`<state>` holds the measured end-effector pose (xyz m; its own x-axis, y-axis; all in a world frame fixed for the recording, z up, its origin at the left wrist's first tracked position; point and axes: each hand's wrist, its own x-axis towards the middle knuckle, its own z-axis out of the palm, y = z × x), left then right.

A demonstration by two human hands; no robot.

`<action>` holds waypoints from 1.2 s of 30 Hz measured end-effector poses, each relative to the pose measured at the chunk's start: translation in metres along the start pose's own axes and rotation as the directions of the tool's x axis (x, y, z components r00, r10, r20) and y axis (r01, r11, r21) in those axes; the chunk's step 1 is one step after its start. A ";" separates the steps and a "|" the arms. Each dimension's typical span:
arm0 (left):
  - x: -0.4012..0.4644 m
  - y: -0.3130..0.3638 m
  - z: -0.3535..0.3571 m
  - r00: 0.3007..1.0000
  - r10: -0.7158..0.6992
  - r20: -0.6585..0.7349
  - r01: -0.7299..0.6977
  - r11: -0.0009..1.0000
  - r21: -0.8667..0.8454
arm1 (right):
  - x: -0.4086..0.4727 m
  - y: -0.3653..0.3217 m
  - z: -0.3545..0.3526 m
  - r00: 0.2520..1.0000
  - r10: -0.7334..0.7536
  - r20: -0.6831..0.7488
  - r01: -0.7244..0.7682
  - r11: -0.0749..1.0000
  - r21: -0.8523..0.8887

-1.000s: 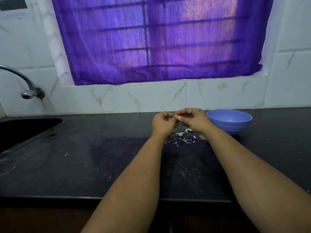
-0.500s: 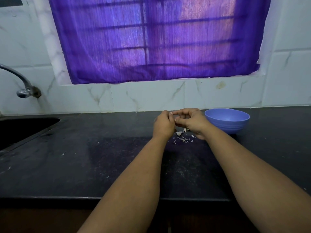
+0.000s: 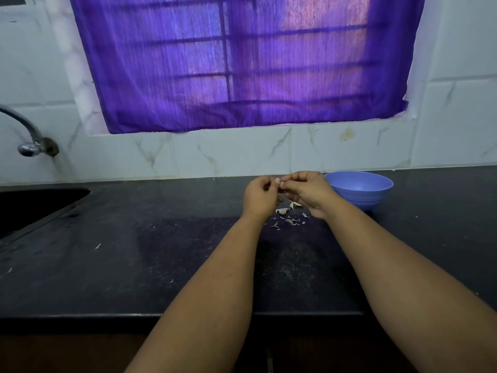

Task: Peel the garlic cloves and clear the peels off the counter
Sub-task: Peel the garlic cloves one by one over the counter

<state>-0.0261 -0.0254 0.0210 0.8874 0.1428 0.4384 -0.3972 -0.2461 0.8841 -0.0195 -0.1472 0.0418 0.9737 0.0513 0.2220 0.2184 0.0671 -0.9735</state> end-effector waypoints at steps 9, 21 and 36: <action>-0.006 0.005 0.000 0.997 -0.050 0.054 0.061 0.972 -0.225 | 0.004 -0.001 -0.002 0.998 0.042 -0.049 -0.036 0.993 0.116; 0.000 0.000 -0.005 0.999 -0.022 -0.032 0.025 0.994 0.107 | 0.003 0.003 -0.002 0.998 -0.067 0.020 0.069 0.994 -0.089; -0.010 0.009 0.004 0.993 0.115 -0.014 -0.095 0.876 0.474 | 0.003 0.003 0.001 0.989 -0.122 -0.085 0.102 0.973 -0.205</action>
<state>-0.0380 -0.0334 0.0240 0.8323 0.1264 0.5397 -0.3214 -0.6832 0.6557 -0.0162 -0.1462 0.0397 0.9418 -0.0424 0.3335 0.3255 -0.1334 -0.9361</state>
